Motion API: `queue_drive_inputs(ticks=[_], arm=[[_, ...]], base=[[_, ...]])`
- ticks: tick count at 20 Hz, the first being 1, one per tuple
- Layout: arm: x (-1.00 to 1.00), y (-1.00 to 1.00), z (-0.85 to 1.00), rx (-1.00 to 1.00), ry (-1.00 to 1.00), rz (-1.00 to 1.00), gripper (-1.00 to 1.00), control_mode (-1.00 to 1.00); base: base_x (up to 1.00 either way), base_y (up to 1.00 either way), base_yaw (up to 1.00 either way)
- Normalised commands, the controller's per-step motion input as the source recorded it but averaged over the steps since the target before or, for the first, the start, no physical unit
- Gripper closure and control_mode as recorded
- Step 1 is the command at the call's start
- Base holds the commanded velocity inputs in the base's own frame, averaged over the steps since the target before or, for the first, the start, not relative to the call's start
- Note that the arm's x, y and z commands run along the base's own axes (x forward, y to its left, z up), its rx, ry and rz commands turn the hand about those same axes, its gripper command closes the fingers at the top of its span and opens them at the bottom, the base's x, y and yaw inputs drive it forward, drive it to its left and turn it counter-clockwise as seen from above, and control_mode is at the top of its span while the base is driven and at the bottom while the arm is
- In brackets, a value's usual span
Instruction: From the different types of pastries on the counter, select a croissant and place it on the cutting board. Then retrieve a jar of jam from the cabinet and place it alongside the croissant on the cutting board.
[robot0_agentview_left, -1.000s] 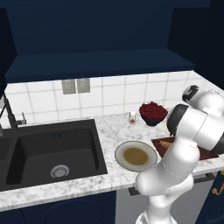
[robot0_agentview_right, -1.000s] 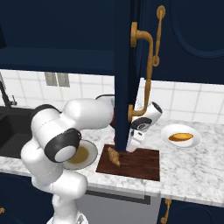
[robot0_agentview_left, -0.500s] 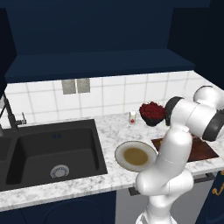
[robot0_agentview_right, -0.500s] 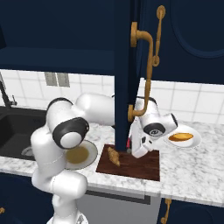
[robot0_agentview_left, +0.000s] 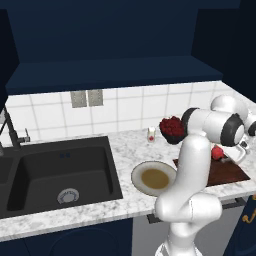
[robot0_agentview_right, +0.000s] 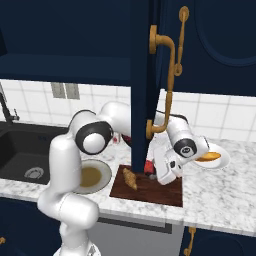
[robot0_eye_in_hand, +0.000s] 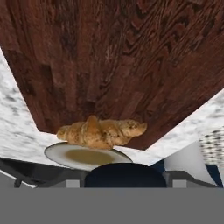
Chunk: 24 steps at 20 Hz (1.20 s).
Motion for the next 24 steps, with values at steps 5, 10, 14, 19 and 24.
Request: queue_drive_inputs(ticks=[5,10,14,19,24], arm=[[-0.21,0.00,-0.03,0.12,0.03,-0.08,1.00,-1.00],[-0.05,0.23,-0.13,0.02,-0.02,-0.13,1.00,-1.00],[0.00,0.03,0.00,0.00,0.00,-0.04,1.00,-1.00],[0.15,0.00,-0.18,0.00,-0.10,0.00,1.00,-1.00],[0.45,-0.01,-0.15,0.00,-0.08,0.00,1.00,-1.00]], base=[[0.00,0.00,0.00],[0.00,0.00,0.00],[0.00,0.00,0.00],[0.00,0.00,0.00],[0.00,0.00,0.00]])
